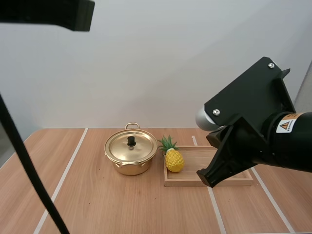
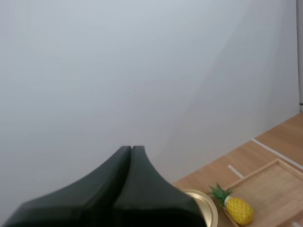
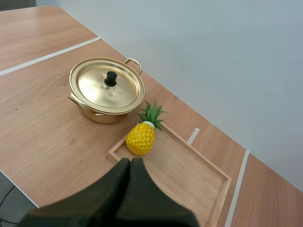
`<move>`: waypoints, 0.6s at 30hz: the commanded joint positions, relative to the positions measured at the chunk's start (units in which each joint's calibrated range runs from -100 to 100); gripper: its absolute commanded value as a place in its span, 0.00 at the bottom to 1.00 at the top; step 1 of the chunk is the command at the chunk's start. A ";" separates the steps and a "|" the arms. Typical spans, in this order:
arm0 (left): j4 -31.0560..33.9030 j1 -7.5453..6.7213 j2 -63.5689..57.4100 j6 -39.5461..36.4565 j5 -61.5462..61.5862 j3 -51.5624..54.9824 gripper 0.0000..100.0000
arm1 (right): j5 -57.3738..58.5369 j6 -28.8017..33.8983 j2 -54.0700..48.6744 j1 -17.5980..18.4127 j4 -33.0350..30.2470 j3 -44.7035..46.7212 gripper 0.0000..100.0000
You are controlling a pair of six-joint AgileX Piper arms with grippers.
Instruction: Open the pot, put the grape inside, and close it
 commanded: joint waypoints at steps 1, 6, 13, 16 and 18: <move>-1.00 -0.14 -5.19 -2.37 -0.83 7.41 0.00 | 0.00 3.89 -0.58 -0.20 0.55 -0.16 0.00; -1.00 -0.14 -14.42 -5.42 -19.20 22.69 0.00 | 0.00 15.61 -1.13 -0.20 -1.01 -0.16 0.00; -0.64 0.04 -22.88 -9.09 -31.03 38.12 0.00 | -14.03 30.89 -4.28 -0.20 -11.41 -0.16 0.00; 0.14 0.77 -24.95 -9.78 -34.39 43.33 0.00 | -22.73 35.18 -6.82 -0.20 -15.63 0.62 0.00; 0.30 1.42 -26.43 -10.41 -36.83 45.97 0.00 | -29.52 37.14 -9.47 -0.20 -17.30 1.96 0.00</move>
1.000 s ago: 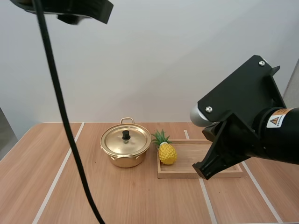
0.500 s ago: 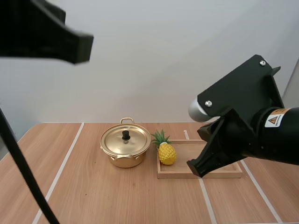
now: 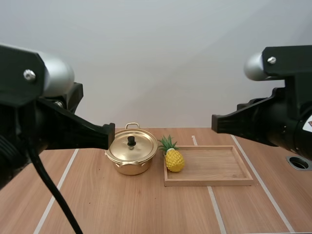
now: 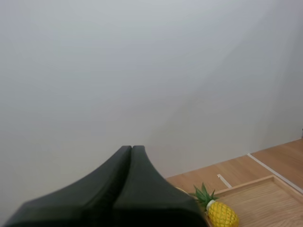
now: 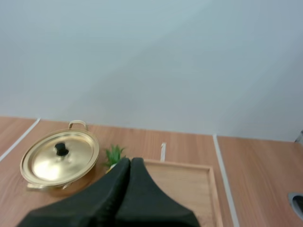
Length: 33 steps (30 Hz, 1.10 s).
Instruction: Open the pot, put the grape inside, and close it
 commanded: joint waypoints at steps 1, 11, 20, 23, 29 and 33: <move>0.41 0.97 -2.32 -1.87 -5.72 3.83 0.00 | -10.16 3.23 -3.61 -0.20 -3.11 1.70 0.00; 2.32 3.21 -3.91 -1.87 -18.40 10.40 0.00 | -29.01 3.47 -9.21 -0.54 -4.84 10.50 0.00; 2.71 3.28 -3.91 -2.23 -30.61 23.77 0.00 | -41.76 3.82 -9.21 -1.45 -6.18 27.82 0.00; 3.22 3.28 -3.91 -2.23 -32.61 25.35 0.00 | -45.16 3.82 -9.21 -1.45 -6.66 32.98 0.00; 3.22 3.07 -3.91 -6.19 -32.31 27.10 0.00 | -45.34 3.72 -9.21 -1.45 -8.68 41.32 0.00; 3.37 3.07 -3.91 -6.28 -41.87 33.59 0.00 | -48.00 3.72 -9.21 -1.45 -8.96 46.94 0.00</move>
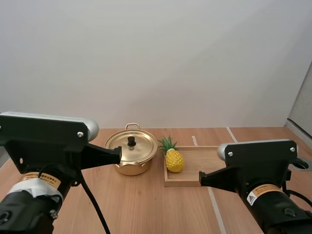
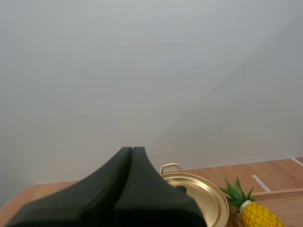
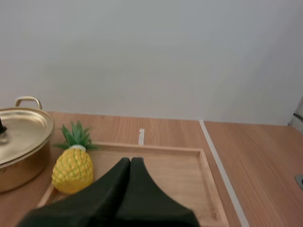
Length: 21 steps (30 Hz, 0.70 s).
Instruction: Open the pot, put the grape inside, and close it
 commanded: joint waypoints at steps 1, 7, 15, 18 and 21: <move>0.46 -0.10 -0.19 -0.92 -7.73 5.39 0.00 | -4.55 -0.05 -0.42 -0.18 -0.63 3.64 0.00; 0.46 -0.10 -0.19 -0.92 -13.45 15.60 0.00 | -8.11 -0.05 -0.42 -0.18 -0.63 6.28 0.00; 0.46 -0.10 -0.19 -0.73 -7.94 18.11 0.00 | -2.58 -0.05 -0.42 -0.51 -0.63 6.28 0.00; 0.46 -0.10 -0.19 -1.84 -3.65 18.11 0.00 | -2.58 -0.05 -0.42 -0.51 -0.63 6.28 0.00; 0.46 -0.10 -0.19 -2.52 -1.09 18.11 0.00 | -2.58 -0.05 -0.42 -0.51 -0.63 6.28 0.00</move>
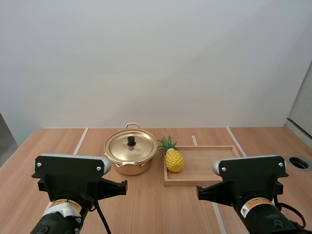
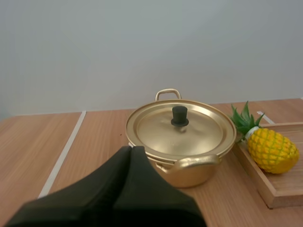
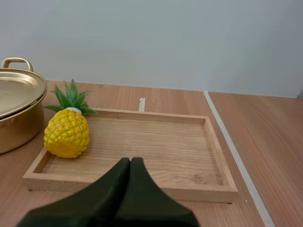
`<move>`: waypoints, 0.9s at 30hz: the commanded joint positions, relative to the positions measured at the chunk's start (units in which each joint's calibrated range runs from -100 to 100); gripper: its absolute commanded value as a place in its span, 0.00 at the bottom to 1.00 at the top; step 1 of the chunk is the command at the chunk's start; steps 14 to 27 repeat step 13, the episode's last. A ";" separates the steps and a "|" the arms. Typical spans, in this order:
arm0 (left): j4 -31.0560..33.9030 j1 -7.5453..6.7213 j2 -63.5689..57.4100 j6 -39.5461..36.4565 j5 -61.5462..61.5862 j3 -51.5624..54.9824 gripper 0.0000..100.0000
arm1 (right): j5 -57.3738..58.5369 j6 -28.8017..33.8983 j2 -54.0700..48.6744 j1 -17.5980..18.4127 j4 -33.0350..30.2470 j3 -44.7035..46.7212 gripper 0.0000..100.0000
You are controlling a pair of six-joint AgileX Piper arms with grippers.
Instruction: Open the pot, put the grape inside, and close it
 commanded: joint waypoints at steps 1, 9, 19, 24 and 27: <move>0.36 -0.10 -0.19 -1.41 1.59 0.22 0.00 | 0.44 0.05 -0.31 -0.19 -0.39 0.23 0.00; 0.36 -0.02 -0.19 -1.68 0.49 0.22 0.00 | 0.44 0.05 -0.31 -0.19 -0.39 0.23 0.00; 0.36 -0.02 -0.19 -1.68 0.49 0.22 0.00 | 0.43 0.05 -0.31 -0.19 -0.39 0.23 0.00; 0.36 -0.02 -0.19 -1.68 0.49 0.22 0.00 | 0.43 0.05 -0.31 -0.19 -0.39 0.23 0.00; 0.36 -0.02 -0.19 -1.68 0.49 0.22 0.00 | 0.43 0.05 -0.31 -0.19 -0.39 0.23 0.00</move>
